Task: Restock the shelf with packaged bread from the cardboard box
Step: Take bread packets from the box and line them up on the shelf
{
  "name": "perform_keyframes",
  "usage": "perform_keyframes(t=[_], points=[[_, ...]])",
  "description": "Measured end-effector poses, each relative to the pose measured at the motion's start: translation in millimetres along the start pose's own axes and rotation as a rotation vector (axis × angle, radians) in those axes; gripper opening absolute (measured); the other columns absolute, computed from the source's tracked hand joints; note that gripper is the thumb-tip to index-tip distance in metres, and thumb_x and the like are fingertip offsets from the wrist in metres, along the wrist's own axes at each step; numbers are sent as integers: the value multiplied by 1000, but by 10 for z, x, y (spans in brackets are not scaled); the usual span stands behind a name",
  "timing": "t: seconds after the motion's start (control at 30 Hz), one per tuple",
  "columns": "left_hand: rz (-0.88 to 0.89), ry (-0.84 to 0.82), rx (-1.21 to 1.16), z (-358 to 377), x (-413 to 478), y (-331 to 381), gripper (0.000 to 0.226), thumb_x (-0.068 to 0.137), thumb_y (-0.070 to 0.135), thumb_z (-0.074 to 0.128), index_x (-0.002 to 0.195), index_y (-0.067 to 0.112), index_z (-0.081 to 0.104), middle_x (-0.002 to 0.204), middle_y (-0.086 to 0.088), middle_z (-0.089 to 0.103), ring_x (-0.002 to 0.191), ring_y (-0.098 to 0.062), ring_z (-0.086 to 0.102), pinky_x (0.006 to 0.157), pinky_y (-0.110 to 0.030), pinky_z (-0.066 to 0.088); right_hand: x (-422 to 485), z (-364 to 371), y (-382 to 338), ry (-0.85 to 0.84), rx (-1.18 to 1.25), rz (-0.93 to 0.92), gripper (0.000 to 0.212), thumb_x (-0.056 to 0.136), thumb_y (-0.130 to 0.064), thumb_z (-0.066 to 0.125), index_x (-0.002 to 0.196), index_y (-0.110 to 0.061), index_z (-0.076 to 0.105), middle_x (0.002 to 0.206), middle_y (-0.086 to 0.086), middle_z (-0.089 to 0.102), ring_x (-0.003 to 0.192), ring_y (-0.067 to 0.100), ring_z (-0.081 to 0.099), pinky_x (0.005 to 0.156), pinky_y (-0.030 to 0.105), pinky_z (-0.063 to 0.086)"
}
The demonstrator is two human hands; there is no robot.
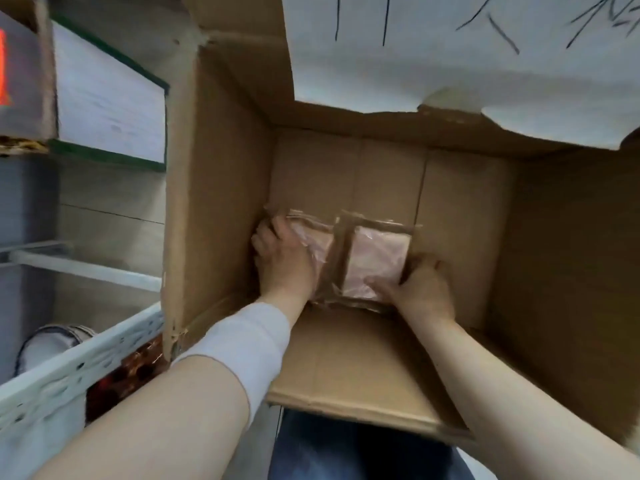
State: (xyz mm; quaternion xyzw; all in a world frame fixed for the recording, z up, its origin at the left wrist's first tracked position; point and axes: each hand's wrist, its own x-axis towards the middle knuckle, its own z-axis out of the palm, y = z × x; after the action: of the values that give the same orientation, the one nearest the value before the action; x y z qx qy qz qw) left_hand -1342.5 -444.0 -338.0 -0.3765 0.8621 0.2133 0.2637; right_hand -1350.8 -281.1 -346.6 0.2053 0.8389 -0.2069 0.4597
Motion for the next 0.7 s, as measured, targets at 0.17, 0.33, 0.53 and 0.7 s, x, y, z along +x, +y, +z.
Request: perform_keyframes(t=[0.17, 0.33, 0.53, 0.7], points=[[-22, -11, -176, -91, 37, -29, 82, 73, 13, 74, 139, 19, 25, 139, -12, 38, 130, -30, 33, 107, -41, 34, 9, -9, 7, -36, 67, 35, 60, 70, -42, 77, 114, -5, 59, 116, 15, 64, 107, 32, 60, 85, 33, 48], [-49, -146, -286, -433, -61, 109, 63, 72, 21, 77, 127, 8, 48, 129, -13, 53, 122, -27, 50, 99, -29, 39, -307, -375, 4, -41, 215, 83, 49, 75, -30, 76, 111, -2, 59, 114, 16, 64, 107, 34, 59, 84, 33, 45], [117, -84, -536, -1206, -804, 184, 47, 73, 20, 77, 114, 9, 55, 113, -5, 54, 103, -17, 54, 84, -13, 40, -1183, -1146, 111, -1, 473, 73, 64, 70, -29, 80, 124, -8, 52, 116, 5, 61, 105, 26, 61, 90, 36, 52], [220, -1, -784, -2091, -1937, -51, 30, 82, 18, 68, 106, 17, 51, 89, 11, 56, 84, -3, 55, 61, -1, 41, -2190, -1555, 129, -153, 692, -88, 29, 75, -14, 75, 99, -13, 59, 102, 6, 65, 88, 22, 68, 63, 30, 61]])
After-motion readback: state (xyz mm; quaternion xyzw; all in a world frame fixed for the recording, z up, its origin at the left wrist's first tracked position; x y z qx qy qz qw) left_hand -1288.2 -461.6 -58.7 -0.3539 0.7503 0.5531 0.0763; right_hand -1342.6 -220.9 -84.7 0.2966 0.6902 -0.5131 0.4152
